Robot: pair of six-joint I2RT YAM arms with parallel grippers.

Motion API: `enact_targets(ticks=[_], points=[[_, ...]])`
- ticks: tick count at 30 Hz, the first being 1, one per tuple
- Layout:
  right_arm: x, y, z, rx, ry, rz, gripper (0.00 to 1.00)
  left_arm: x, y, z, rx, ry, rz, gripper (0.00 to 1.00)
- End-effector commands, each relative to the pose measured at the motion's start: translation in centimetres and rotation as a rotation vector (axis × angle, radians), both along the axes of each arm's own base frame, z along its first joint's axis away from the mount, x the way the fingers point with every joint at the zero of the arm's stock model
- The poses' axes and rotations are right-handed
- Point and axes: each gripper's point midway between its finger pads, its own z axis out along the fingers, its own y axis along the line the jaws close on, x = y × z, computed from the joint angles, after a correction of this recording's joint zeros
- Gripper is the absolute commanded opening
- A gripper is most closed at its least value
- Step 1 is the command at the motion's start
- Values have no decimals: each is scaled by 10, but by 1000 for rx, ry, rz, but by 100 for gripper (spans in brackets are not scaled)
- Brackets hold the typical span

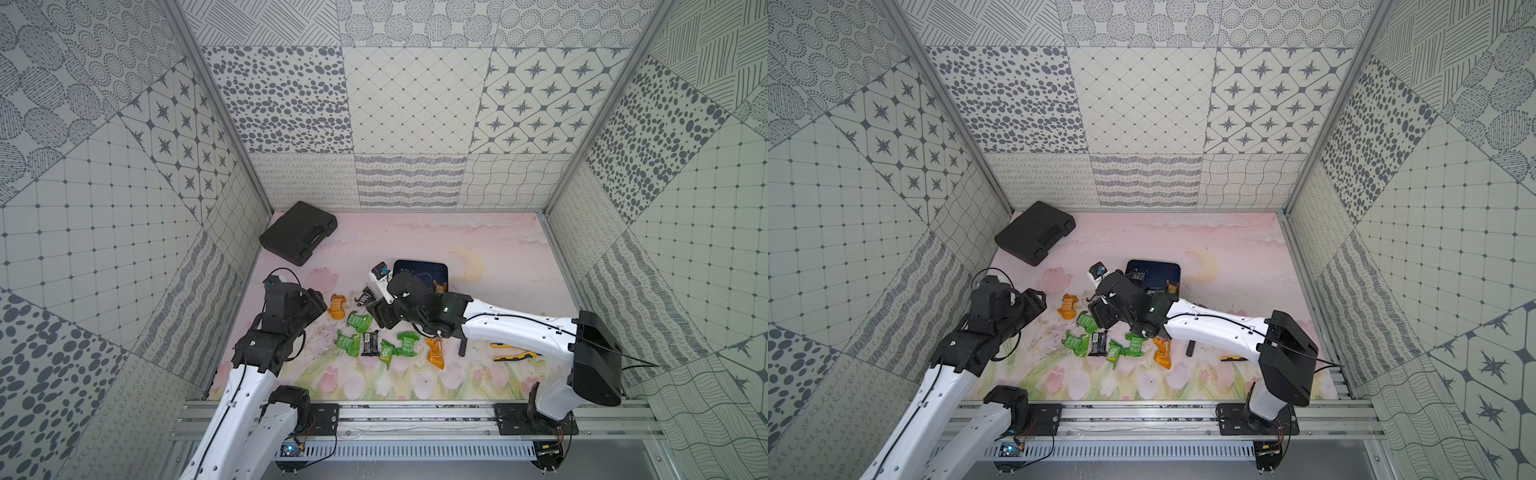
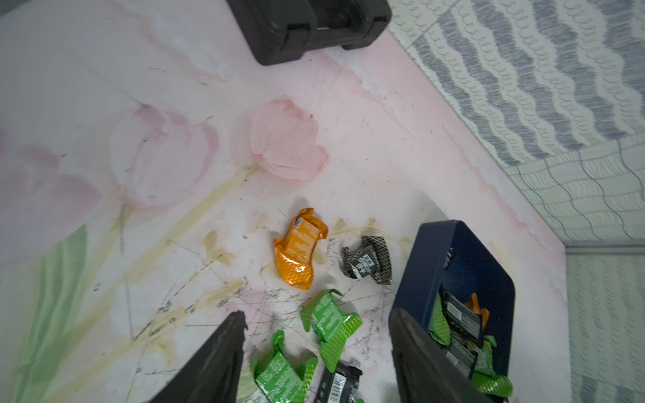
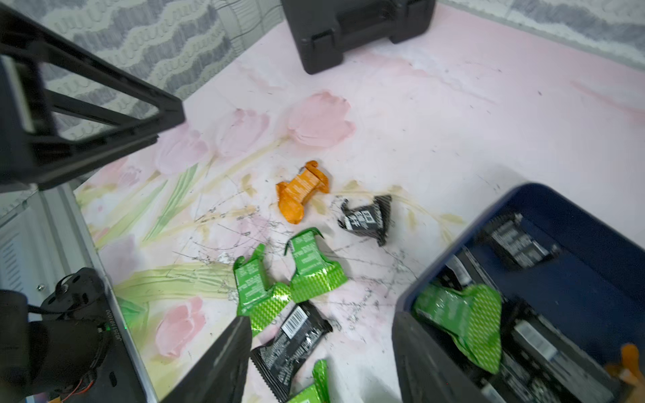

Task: Take the cookies out of the storage box
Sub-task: Place the cookie at the center of the board, then pick up the cookie from the storage box.

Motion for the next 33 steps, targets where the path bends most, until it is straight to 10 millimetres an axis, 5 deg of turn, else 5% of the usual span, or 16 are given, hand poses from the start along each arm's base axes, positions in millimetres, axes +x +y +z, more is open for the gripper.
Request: enact_targets(ticks=[1,7,13,22,33], points=[[11,-34,-2,53,80,-135,68,29,-89,57,-91,-203,-533,69],[31,-97,-4,74,116,-280,67,34,-150,65,95,-203,-837,70],[40,-145,-6,79,163,-376,66,24,-220,50,213,-212,-1190,70],[33,-181,2,95,146,-441,65,32,-297,15,315,-173,-1604,70],[18,-204,3,93,150,-492,64,46,-322,-49,481,-118,-1900,73]])
